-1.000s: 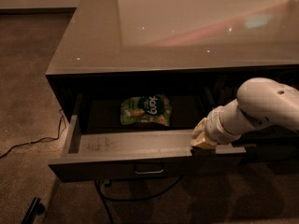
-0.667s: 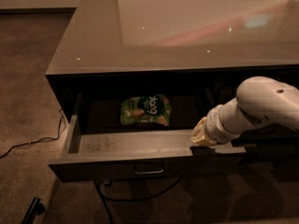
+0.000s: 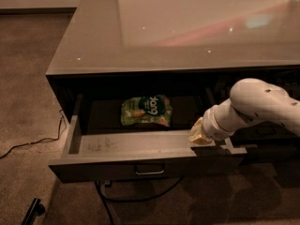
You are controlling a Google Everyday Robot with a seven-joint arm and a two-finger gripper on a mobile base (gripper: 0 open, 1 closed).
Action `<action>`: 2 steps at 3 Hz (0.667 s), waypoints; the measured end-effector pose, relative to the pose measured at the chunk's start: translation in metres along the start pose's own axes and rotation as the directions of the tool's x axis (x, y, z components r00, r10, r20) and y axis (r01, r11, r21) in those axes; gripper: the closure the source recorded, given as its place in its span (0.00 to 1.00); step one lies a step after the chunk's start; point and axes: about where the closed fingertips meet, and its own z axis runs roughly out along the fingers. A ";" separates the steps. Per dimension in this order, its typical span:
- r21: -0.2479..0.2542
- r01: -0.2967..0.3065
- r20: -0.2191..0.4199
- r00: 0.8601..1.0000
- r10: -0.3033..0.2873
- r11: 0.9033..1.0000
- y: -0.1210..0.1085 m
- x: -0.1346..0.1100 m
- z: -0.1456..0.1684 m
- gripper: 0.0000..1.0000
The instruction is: Open top drawer
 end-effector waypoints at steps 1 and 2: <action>-0.021 0.024 0.010 1.000 -0.024 0.999 -0.005 -0.004 0.016 1.00; -0.047 0.043 0.003 0.999 -0.043 0.998 -0.001 -0.005 0.028 1.00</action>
Offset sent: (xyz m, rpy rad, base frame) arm 0.0073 0.0201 -0.0324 -0.0078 0.0392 0.0871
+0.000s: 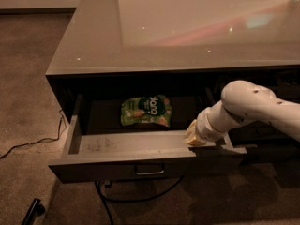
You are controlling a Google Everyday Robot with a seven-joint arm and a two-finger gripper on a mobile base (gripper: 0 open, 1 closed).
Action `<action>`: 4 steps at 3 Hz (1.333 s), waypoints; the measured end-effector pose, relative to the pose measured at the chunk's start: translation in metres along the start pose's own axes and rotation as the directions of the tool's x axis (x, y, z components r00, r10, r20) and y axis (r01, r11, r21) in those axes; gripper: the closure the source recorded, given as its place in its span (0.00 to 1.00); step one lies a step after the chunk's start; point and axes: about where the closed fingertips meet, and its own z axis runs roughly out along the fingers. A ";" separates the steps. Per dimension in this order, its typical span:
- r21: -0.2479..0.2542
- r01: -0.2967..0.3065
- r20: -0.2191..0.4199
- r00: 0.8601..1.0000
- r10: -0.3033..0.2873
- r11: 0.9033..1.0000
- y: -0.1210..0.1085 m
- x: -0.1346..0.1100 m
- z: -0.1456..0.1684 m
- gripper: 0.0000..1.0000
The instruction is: Open top drawer
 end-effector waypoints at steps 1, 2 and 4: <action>-0.024 0.006 -0.024 1.000 -0.007 1.000 0.014 0.006 0.004 1.00; -0.048 0.001 -0.049 0.999 -0.003 0.999 0.029 0.015 0.005 1.00; -0.058 -0.018 -0.074 0.997 0.013 0.998 0.059 0.026 -0.015 1.00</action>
Offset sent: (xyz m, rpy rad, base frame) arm -0.0475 -0.0133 -0.0191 -0.0669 0.0806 0.0170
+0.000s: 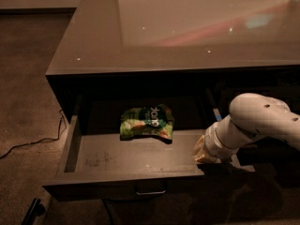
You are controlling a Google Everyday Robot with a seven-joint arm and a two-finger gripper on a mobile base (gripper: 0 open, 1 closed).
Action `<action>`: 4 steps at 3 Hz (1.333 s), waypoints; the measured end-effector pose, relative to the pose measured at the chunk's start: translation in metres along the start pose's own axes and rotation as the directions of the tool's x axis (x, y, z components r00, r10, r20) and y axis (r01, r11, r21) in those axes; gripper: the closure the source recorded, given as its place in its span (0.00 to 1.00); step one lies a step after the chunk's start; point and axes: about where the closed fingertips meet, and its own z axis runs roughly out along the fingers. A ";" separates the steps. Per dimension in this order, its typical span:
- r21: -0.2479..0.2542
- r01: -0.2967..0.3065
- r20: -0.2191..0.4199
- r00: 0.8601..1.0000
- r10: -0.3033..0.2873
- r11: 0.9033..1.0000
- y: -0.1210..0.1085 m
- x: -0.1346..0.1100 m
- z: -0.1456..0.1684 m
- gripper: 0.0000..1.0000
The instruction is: Open top drawer
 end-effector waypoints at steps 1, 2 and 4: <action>0.000 -0.008 -0.007 1.000 0.008 1.000 0.009 0.004 -0.007 1.00; 0.000 -0.008 -0.007 1.000 0.008 1.000 0.009 0.004 -0.007 0.82; 0.000 -0.008 -0.007 1.000 0.008 1.000 0.009 0.004 -0.007 0.35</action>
Offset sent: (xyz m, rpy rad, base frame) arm -0.0087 -0.0034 0.0040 -0.0048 0.0036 -0.0065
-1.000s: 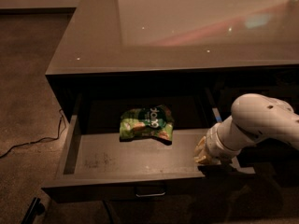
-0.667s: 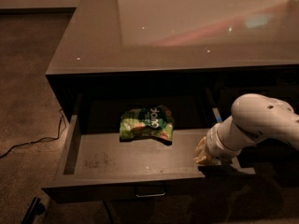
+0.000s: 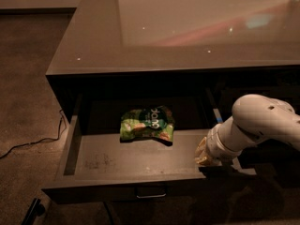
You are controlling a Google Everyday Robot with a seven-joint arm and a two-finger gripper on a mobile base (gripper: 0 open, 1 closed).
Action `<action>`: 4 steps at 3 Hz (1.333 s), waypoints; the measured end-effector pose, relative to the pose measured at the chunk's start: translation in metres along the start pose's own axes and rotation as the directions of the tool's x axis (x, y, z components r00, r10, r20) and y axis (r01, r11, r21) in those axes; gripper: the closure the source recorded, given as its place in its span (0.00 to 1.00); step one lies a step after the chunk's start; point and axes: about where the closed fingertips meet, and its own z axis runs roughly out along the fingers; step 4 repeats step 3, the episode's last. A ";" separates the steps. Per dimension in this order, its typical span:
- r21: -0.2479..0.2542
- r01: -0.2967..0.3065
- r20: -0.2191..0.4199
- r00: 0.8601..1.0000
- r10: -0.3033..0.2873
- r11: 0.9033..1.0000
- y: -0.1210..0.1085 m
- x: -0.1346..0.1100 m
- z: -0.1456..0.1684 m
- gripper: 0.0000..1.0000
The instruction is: Open top drawer
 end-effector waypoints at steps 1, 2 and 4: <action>0.000 0.000 0.000 1.000 0.000 1.000 0.000 0.000 0.000 0.12; 0.000 0.000 0.000 1.000 0.000 1.000 0.000 0.000 0.000 0.00; 0.000 0.000 0.000 1.000 0.000 1.000 0.000 0.000 0.000 0.00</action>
Offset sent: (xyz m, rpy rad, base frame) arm 0.0000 0.0000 0.0000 0.0000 0.0000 0.0000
